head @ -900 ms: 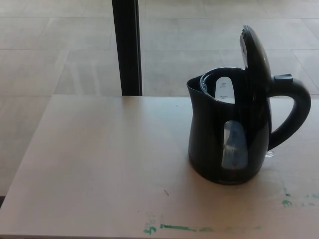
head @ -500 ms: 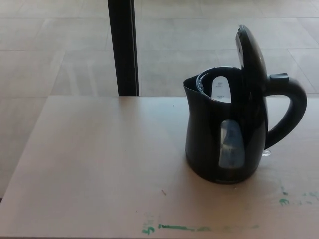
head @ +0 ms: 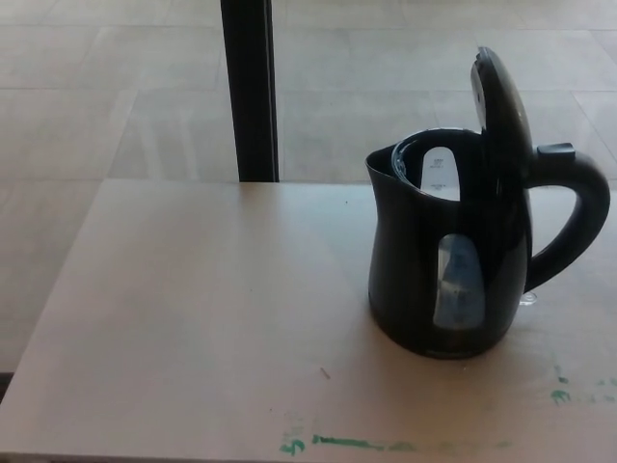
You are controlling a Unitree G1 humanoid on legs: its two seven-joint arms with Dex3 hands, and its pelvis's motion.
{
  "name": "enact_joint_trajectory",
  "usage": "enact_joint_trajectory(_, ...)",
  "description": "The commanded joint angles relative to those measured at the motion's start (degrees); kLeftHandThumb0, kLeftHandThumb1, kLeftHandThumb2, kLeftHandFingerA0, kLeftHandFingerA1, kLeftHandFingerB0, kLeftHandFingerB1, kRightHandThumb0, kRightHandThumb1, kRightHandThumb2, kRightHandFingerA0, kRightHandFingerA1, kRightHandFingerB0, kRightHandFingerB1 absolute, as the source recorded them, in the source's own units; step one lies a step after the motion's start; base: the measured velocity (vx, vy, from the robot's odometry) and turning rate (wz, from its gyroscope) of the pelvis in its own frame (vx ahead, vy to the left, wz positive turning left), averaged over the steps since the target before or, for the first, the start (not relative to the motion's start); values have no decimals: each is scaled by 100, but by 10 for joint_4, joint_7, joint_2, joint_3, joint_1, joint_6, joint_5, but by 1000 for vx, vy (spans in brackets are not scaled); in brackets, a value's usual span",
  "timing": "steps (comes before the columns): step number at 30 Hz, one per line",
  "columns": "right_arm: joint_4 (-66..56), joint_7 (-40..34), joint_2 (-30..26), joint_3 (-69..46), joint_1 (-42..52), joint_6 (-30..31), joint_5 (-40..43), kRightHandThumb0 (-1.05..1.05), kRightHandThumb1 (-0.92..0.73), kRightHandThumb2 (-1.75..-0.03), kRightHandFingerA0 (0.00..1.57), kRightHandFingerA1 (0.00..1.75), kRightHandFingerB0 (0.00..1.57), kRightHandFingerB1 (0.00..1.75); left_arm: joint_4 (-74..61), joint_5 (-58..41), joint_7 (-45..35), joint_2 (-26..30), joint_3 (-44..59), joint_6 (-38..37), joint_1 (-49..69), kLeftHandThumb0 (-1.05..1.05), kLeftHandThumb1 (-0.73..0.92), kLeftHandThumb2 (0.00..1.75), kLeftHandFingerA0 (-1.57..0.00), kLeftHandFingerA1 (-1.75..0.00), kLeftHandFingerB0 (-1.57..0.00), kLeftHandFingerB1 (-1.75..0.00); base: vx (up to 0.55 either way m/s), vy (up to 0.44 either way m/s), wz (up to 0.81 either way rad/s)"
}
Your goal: The robot uses its right hand to push down on the lid of a kettle kept in the middle of the desk to close it
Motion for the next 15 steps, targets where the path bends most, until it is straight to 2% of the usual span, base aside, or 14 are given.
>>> enact_joint_trajectory(1,-40,-7,-22,70,-58,60,-26,-76,-60,-95,24,53,17,43,16,-17,-10,13,2,1,0,-73,75,63,-42,-47,-32,-34,0,0,0)
enact_joint_trajectory(2,-23,12,-24,95,-85,46,-34,-75,-77,-64,28,42,21,29,15,-22,-16,13,6,3,0,-72,75,63,-42,-49,-31,-35,0,0,0)
enact_joint_trajectory(3,-3,26,-24,111,-107,35,-37,-72,-61,-93,20,51,14,43,11,-20,-15,12,3,2,1,-73,76,63,-43,-53,-31,-35,0,0,0)
enact_joint_trajectory(4,-4,21,-25,128,-117,33,-50,-73,-60,-95,23,52,14,43,7,-19,-15,11,1,-1,6,-73,76,63,-43,-52,-32,-34,0,0,0)
enact_joint_trajectory(5,-9,17,-22,137,-126,40,-51,-72,-73,-62,31,42,25,30,6,-20,-16,11,1,-1,7,-72,76,63,-43,-51,-31,-34,0,0,0)
enact_joint_trajectory(6,-7,17,-20,146,-135,39,-54,-76,-57,-94,24,51,16,43,7,-21,-16,12,0,1,7,-73,75,63,-41,-47,-30,-34,0,0,0)
enact_joint_trajectory(8,-1,21,-21,171,-152,28,-71,-80,-57,-96,27,51,18,43,10,-20,-11,12,-2,-2,6,-73,75,63,-41,-45,-30,-34,0,0,0)
enact_joint_trajectory(9,-5,30,-19,184,-173,59,-61,-81,-54,-94,24,51,18,42,7,-22,-12,12,-2,1,6,-73,75,63,-43,-47,-31,-34,0,0,0)
enact_joint_trajectory(11,-12,34,-18,204,-190,83,-62,-82,-54,-94,23,51,18,42,8,-24,-12,13,-3,-1,7,-73,75,63,-45,-49,-32,-34,0,0,0)
enact_joint_trajectory(12,-6,37,-19,216,-194,68,-75,-81,-71,-63,31,41,26,29,8,-28,-13,13,1,2,8,-74,74,62,-46,-51,-33,-34,0,0,0)
enact_joint_trajectory(13,4,40,-16,237,-208,58,-92,-80,-57,-96,27,53,19,43,7,-32,-17,14,3,5,9,-76,74,62,-43,-51,-30,-34,0,0,0)
enact_joint_trajectory(15,12,44,-19,264,-226,55,-111,-81,-59,-96,28,53,19,43,4,-25,-15,13,-6,-4,11,-77,75,63,-41,-48,-29,-34,0,0,0)
